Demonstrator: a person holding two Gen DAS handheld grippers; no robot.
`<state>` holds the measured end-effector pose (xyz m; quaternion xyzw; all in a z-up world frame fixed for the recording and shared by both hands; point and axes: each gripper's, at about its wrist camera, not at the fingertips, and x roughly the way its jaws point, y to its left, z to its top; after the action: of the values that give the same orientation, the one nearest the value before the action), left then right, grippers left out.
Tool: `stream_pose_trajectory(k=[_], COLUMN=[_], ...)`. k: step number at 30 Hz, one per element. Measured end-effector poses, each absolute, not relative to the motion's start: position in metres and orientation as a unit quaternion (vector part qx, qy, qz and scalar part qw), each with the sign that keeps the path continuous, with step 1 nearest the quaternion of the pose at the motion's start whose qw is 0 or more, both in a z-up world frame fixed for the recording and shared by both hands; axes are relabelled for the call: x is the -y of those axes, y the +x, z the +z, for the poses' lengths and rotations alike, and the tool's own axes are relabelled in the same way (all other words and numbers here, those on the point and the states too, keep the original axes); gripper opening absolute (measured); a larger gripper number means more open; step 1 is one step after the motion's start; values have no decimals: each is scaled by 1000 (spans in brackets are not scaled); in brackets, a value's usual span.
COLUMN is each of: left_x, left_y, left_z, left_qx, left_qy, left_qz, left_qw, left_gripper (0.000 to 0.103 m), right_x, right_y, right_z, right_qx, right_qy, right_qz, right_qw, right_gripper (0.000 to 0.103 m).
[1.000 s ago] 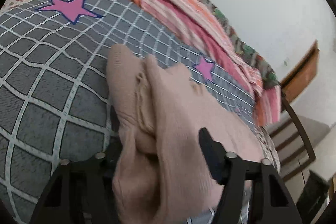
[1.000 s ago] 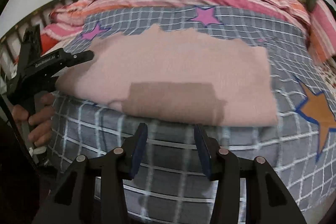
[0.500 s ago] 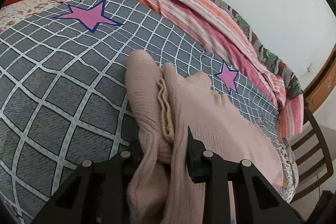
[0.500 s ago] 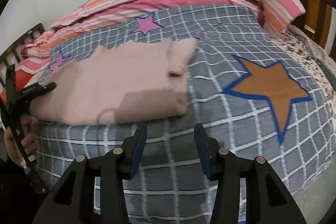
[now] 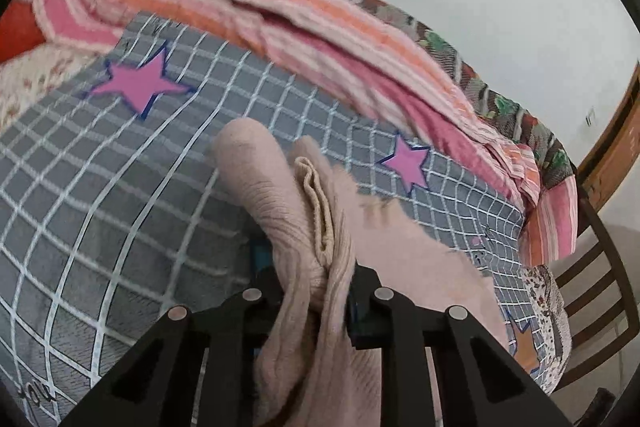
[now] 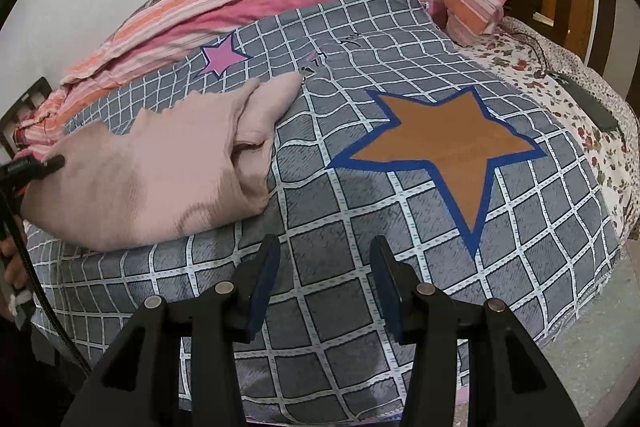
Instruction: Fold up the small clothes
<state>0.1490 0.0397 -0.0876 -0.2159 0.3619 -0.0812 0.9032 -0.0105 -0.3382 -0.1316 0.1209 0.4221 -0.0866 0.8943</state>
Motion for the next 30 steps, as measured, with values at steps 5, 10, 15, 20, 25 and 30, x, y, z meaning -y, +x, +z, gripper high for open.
stream_pose_trajectory(k=[5, 10, 15, 20, 25, 30], left_x=[16, 97, 186, 245, 216, 155], left_y=[152, 150, 144, 134, 129, 113], left_z=[-48, -31, -50, -97, -84, -57], left_qx=[-344, -331, -356, -423, -429, -383], left_qy=[-159, -95, -49, 4, -63, -93], left_qz=[-87, -111, -148, -184, -301, -317], left_qw=[921, 932, 921, 887, 849, 863], left_gripper=[20, 20, 20, 21, 58, 67], right_x=[356, 377, 391, 402, 403, 391], right_y=[-18, -31, -47, -62, -61, -40], right_z=[-127, -122, -122, -126, -123, -110], right_qx=[-410, -399, -401, -407, -408, -390], right_qy=[138, 147, 136, 136, 131, 130], right_qz=[-88, -100, -121, -135, -130, -79], right_qw=[898, 899, 898, 893, 894, 908], right_gripper=[46, 46, 46, 46, 46, 47])
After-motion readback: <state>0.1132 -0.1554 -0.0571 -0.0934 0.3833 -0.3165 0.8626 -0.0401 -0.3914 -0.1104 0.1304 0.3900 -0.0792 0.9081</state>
